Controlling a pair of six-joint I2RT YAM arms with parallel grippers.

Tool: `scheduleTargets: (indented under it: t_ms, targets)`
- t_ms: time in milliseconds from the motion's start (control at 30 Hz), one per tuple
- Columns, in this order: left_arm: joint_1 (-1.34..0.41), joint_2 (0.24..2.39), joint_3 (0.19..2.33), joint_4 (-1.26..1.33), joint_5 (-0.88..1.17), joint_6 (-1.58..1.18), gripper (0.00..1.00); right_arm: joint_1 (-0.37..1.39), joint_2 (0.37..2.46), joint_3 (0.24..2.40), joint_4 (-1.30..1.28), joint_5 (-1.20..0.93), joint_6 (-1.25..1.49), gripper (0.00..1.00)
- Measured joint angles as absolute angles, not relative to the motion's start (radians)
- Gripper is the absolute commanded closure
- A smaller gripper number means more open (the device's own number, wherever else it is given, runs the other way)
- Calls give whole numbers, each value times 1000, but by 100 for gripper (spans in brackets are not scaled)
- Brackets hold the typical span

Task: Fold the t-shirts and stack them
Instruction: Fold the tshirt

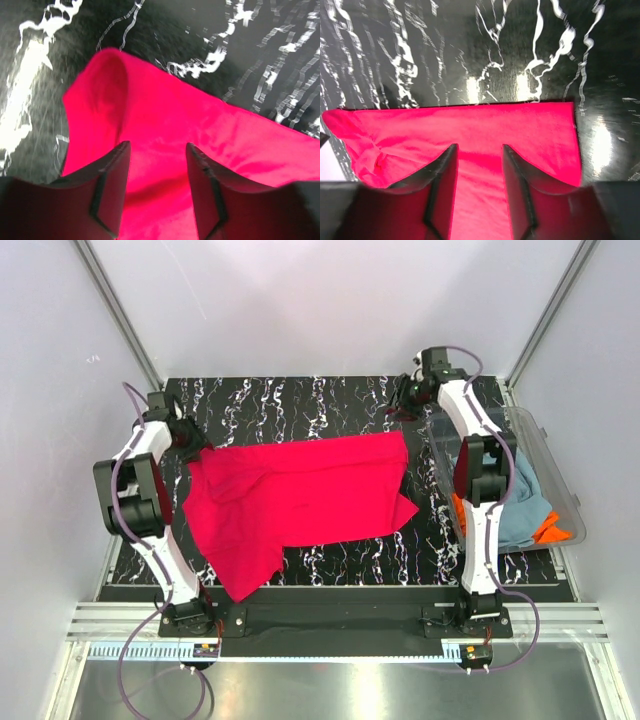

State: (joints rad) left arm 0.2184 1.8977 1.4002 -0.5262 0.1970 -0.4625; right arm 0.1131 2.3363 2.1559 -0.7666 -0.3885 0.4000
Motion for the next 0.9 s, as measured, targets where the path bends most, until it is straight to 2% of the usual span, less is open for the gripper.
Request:
scheduleTargets:
  t_ms: [167,333,567,900]
  targets:
    - [228,1955,1455,-539,194,-444,49,121,2404,2160,-785,-406,413,61]
    - [231,1983,1493,-540,194,-440,51,121,2411,2160,-790,-406,417,68]
    - [242,2095,1529,-544,191,-434,53,122,2418,2158,-790,-400,421,70]
    - [287,2244,1754,-556,219,-445,53,123,2529,2214,-792,-307,467,70]
